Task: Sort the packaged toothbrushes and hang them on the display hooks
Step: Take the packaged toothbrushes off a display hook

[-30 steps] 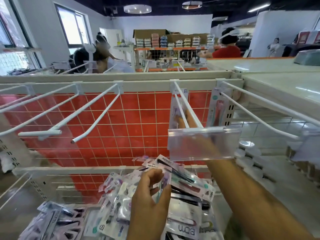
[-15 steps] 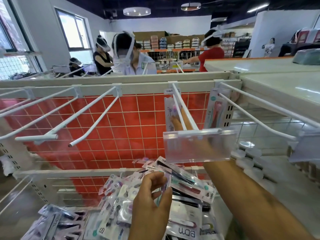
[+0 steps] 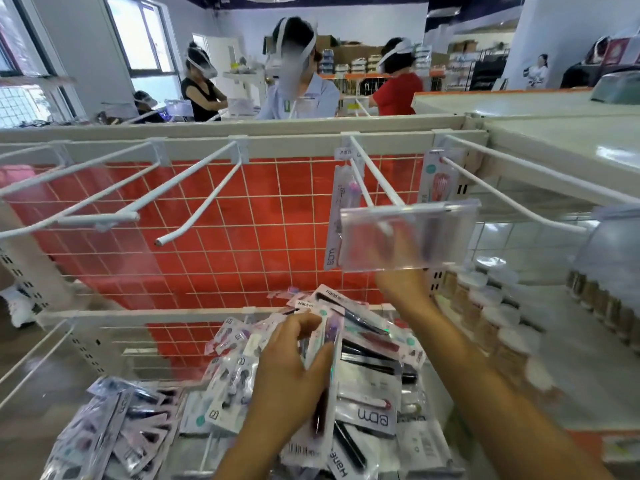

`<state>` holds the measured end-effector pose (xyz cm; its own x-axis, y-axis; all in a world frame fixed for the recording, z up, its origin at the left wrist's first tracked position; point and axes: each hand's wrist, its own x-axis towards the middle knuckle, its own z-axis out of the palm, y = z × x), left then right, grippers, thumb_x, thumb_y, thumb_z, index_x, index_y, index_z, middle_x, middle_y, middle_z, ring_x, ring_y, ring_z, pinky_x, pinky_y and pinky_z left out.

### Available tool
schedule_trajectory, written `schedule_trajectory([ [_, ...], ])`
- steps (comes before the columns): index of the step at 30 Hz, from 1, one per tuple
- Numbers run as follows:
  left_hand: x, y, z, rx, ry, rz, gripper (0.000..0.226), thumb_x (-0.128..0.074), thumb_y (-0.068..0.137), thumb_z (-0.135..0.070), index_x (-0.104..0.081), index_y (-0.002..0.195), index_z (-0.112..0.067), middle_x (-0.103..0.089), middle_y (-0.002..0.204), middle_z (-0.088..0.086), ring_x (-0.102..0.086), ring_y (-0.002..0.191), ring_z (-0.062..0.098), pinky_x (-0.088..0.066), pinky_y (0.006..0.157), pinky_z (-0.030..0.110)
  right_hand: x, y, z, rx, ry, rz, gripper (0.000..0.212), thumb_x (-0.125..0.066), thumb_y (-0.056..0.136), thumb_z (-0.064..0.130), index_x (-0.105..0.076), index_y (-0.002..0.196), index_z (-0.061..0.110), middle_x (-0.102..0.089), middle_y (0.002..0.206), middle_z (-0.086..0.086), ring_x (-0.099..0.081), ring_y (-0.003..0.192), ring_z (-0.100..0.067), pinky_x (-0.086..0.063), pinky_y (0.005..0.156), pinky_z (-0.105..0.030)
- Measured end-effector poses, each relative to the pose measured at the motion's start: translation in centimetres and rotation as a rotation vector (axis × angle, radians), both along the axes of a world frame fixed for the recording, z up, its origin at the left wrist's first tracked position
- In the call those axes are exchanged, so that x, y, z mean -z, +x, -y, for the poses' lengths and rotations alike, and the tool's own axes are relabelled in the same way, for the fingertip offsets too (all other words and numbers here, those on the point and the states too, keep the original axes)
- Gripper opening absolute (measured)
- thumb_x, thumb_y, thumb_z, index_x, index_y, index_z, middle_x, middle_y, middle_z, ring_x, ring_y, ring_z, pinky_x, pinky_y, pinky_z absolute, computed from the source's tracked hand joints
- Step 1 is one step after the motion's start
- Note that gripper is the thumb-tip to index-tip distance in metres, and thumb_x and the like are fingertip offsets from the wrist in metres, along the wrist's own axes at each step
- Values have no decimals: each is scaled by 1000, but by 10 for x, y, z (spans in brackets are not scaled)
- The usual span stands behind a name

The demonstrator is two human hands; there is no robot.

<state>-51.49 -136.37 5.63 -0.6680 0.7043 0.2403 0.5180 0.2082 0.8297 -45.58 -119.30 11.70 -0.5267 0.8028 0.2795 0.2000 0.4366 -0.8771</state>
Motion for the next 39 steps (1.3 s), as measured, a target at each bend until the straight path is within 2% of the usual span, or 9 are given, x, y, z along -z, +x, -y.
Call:
schedule_trajectory([
  [1, 5, -5, 1, 8, -75, -67, 26, -64, 89, -27, -51, 109, -38, -54, 112, -22, -51, 107, -4, -37, 91, 12, 14, 6, 3, -32, -21, 48, 7, -61, 90, 11, -59, 86, 16, -59, 79, 6, -58, 69, 9, -41, 59, -2],
  [3, 14, -12, 3, 12, -195, -182, 31, -63, 89, -29, -54, 119, -30, -53, 119, -17, -47, 114, 3, -33, 94, 16, 46, 22, 14, -126, -27, 210, 16, -66, 87, 17, -62, 103, 20, -63, 93, 8, -61, 88, -6, -48, 77, -16],
  [7, 24, -9, 12, -91, -255, -339, 35, -60, 89, -39, -56, 121, -25, -58, 118, -10, -48, 109, 9, -35, 90, 19, 85, 40, 35, -117, -181, 344, 16, -67, 86, 24, -62, 101, 20, -66, 85, 0, -65, 82, -19, -53, 76, -33],
  [11, 29, 1, 13, -148, -521, -424, 64, -44, 83, -72, -42, 129, -27, -51, 121, -7, -48, 109, 14, -43, 85, 25, 104, 41, 52, -70, -272, 430, 20, -67, 85, 27, -58, 102, 19, -61, 80, 2, -62, 76, -17, -52, 74, -32],
  [15, 28, 7, 8, -188, -601, -512, 72, -43, 80, -76, -36, 131, -26, -46, 122, -5, -49, 107, 15, -43, 80, 24, 105, 39, 56, -59, -208, 420, 19, -66, 86, 25, -60, 102, 18, -59, 81, 5, -55, 72, -8, -46, 66, -19],
  [20, 29, 6, 6, -208, -584, -466, 69, -49, 82, -71, -33, 132, -26, -41, 126, -2, -51, 109, 17, -44, 81, 24, 103, 36, 60, -68, -106, 401, 20, -64, 88, 29, -60, 106, 21, -57, 82, 13, -49, 70, 3, -37, 56, -4],
  [26, 34, 3, 5, -231, -392, -381, 48, -51, 94, -39, -41, 135, -16, -61, 113, 6, -60, 98, 26, -45, 75, 33, 97, 24, 70, -72, -114, 459, 29, -57, 91, 38, -54, 113, 20, -62, 80, 7, -56, 76, -9, -44, 73, -27],
  [30, 37, 0, 2, -212, -317, -309, 45, -55, 91, -22, -44, 134, -14, -66, 101, 6, -61, 91, 29, -43, 72, 35, 95, 18, 75, -59, -124, 506, 36, -56, 89, 45, -52, 116, 21, -68, 96, 2, -60, 90, -16, -45, 76, -30],
  [39, 30, 2, -8, -249, -112, -1, 42, -53, 93, -15, -48, 134, -17, -64, 81, -11, -62, 79, 15, -48, 73, 34, 92, 19, 75, -29, -265, 366, 28, -64, 84, 36, -47, 103, 24, -59, 73, 6, -56, 70, -13, -46, 68, -31],
])
